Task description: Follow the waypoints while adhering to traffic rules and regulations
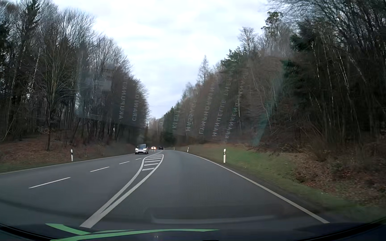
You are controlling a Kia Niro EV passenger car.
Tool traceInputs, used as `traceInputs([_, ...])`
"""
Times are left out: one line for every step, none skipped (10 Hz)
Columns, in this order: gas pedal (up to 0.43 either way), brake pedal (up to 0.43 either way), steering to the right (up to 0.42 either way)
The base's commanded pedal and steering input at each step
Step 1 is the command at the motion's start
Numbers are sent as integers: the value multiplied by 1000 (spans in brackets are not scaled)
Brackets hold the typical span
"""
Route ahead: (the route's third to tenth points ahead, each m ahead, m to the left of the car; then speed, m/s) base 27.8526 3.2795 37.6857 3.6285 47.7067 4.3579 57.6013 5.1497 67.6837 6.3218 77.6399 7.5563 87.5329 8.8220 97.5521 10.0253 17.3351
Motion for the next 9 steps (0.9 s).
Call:
traceInputs([240,0,-12])
traceInputs([240,0,-12])
traceInputs([240,0,-11])
traceInputs([240,0,-12])
traceInputs([240,0,-12])
traceInputs([240,0,-12])
traceInputs([240,0,-12])
traceInputs([240,0,-12])
traceInputs([240,0,-12])
